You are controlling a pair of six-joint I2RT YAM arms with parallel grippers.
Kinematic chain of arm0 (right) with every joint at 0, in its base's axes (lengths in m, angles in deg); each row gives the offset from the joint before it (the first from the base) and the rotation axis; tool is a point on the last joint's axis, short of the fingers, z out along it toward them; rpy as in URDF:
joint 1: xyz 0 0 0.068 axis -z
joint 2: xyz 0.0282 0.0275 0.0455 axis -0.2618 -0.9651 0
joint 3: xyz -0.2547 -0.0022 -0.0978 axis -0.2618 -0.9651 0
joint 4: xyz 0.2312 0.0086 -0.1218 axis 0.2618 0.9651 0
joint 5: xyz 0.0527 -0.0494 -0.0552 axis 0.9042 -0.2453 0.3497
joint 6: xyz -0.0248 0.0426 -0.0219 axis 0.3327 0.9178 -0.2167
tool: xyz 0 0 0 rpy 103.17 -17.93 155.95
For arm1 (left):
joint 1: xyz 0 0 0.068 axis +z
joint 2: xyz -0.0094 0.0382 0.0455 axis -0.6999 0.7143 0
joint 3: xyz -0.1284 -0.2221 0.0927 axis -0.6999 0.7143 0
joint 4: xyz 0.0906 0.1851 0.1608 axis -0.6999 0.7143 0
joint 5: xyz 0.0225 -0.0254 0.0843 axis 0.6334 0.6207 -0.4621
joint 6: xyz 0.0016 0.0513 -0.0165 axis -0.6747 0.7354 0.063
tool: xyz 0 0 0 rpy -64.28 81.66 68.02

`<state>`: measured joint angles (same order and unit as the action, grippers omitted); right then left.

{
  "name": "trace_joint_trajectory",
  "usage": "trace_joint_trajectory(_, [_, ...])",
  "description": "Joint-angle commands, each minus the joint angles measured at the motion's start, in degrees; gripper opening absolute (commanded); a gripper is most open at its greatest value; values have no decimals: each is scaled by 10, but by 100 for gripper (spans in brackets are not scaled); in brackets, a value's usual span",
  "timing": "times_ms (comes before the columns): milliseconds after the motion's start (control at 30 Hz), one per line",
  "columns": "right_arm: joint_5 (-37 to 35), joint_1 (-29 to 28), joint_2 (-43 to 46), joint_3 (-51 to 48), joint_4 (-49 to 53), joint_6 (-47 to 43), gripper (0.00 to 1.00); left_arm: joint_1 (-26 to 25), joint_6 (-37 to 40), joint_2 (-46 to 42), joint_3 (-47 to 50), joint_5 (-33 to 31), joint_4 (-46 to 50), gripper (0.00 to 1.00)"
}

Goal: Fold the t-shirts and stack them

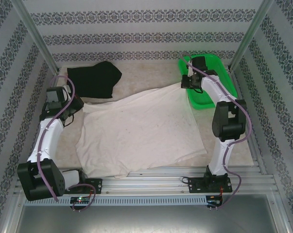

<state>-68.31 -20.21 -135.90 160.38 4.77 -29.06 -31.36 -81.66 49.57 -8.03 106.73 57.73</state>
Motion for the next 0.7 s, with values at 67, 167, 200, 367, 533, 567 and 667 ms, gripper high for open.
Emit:
trace_joint_trajectory(67, [-8, -4, 4, 27, -23, 21, 0, 37, 13, 99, -155, -44, -8, 0])
trace_joint_trajectory(167, [-11, -9, -21, 68, -8, 25, 0, 40, 45, 192, -262, -36, -2, 0])
trace_joint_trajectory(200, [-13, -11, -30, 82, -4, 26, 0, 40, 52, 218, -290, -35, -3, 0])
trace_joint_trajectory(367, [-22, -15, -71, 147, 17, 30, 0, 40, 76, 332, -411, -12, 3, 0])
trace_joint_trajectory(533, [-25, -13, -120, 217, 55, 19, 0, 39, 83, 392, -458, -4, -18, 0])
trace_joint_trajectory(567, [-26, -11, -127, 229, 60, 19, 0, 39, 86, 407, -480, 0, -13, 0])
trace_joint_trajectory(667, [-26, -6, -141, 251, 68, 23, 0, 35, 98, 453, -556, 1, 12, 0])
